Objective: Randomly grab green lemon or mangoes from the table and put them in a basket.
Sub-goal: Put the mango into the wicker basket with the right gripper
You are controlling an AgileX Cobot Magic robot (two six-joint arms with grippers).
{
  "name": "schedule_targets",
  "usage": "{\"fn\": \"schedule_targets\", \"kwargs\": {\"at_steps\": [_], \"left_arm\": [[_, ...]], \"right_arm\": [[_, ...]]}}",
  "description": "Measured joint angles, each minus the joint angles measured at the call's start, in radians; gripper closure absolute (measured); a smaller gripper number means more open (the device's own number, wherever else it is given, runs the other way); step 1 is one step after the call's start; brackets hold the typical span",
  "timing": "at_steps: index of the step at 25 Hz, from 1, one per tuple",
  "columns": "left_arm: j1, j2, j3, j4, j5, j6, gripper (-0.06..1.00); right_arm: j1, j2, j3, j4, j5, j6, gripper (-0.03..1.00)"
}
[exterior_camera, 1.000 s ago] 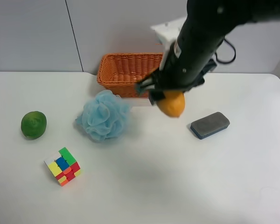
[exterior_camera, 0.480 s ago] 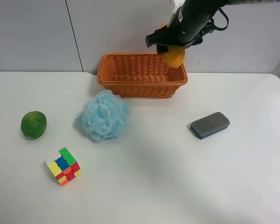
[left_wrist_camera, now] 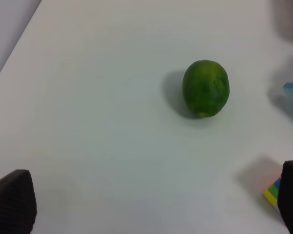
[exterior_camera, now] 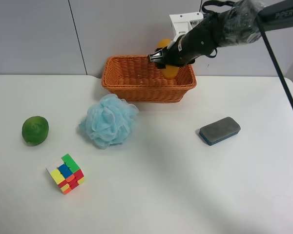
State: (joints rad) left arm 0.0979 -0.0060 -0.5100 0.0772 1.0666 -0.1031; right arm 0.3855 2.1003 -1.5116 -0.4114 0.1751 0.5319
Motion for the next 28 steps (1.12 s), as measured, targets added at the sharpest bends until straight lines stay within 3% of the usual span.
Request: {"fn": "schedule_targets", "kwargs": {"at_steps": [12, 13, 15, 17, 24, 28], "left_arm": [[0.000, 0.000, 0.000, 0.000, 0.000, 0.000, -0.05], [0.000, 0.000, 0.000, 0.000, 0.000, 0.000, -0.05], [0.000, 0.000, 0.000, 0.000, 0.000, 0.000, -0.05], [0.000, 0.000, 0.000, 0.000, 0.000, 0.000, -0.05], [0.000, 0.000, 0.000, 0.000, 0.000, 0.000, -0.05], [0.000, 0.000, 0.000, 0.000, 0.000, 0.000, -0.05]], "right_arm": [[-0.005, 0.030, -0.005, -0.008, -0.004, -0.001, 0.32], [-0.005, 0.030, -0.005, -0.008, -0.004, -0.004, 0.29], [-0.005, 0.030, -0.005, -0.008, -0.009, -0.005, 0.10], [-0.005, 0.029, -0.007, -0.008, -0.014, -0.010, 0.02], [-0.005, 0.013, -0.007, -0.008, -0.003, -0.011, -0.02], [-0.005, -0.047, -0.007, -0.008, 0.053, -0.020, -0.02]]}}
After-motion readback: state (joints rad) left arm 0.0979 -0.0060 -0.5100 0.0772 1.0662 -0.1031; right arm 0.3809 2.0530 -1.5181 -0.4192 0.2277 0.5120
